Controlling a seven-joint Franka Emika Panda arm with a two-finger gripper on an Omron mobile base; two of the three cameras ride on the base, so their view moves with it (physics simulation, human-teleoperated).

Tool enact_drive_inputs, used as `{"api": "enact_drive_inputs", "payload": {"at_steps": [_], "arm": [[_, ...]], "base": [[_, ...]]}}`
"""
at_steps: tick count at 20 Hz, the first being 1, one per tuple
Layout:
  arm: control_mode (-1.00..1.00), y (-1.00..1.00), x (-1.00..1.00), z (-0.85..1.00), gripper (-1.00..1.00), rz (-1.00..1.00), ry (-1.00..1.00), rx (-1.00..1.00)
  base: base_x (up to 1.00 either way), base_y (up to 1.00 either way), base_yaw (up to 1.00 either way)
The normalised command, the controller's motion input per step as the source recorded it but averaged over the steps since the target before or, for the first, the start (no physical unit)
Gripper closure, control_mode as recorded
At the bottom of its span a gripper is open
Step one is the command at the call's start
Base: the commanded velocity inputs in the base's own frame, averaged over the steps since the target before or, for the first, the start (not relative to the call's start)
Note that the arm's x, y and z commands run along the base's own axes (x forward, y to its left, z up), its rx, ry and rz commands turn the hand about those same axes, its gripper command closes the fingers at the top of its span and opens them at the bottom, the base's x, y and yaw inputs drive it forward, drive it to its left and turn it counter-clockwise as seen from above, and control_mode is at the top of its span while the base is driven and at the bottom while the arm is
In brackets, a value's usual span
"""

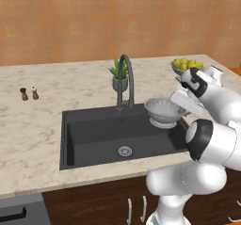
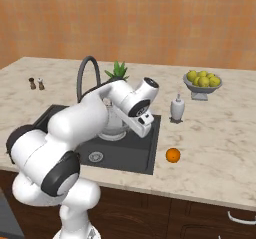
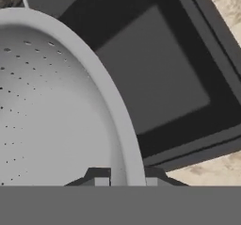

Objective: Put the colander in the sink, put the orange in the colander, and turn on the sink faucet and pour water over the colander.

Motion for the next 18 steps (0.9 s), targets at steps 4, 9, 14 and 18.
{"api": "enact_drive_inputs", "payload": {"at_steps": [4, 9, 14, 18], "arm": [[-1.00, 0.41, 0.08, -0.56, 1.00, 0.24, 0.06, -0.05], [-1.00, 0.40, 0.10, -0.68, 1.00, 0.21, -0.04, -0.02], [-1.00, 0.43, 0.07, -0.61, 1.00, 0.14, -0.10, -0.01], [-1.00, 0.20, 0.09, -0.36, 1.00, 0.11, -0.23, 0.00]], "base": [[0.00, 0.00, 0.00], [0.00, 0.00, 0.00], [0.00, 0.00, 0.00], [0.00, 0.00, 0.00]]}}
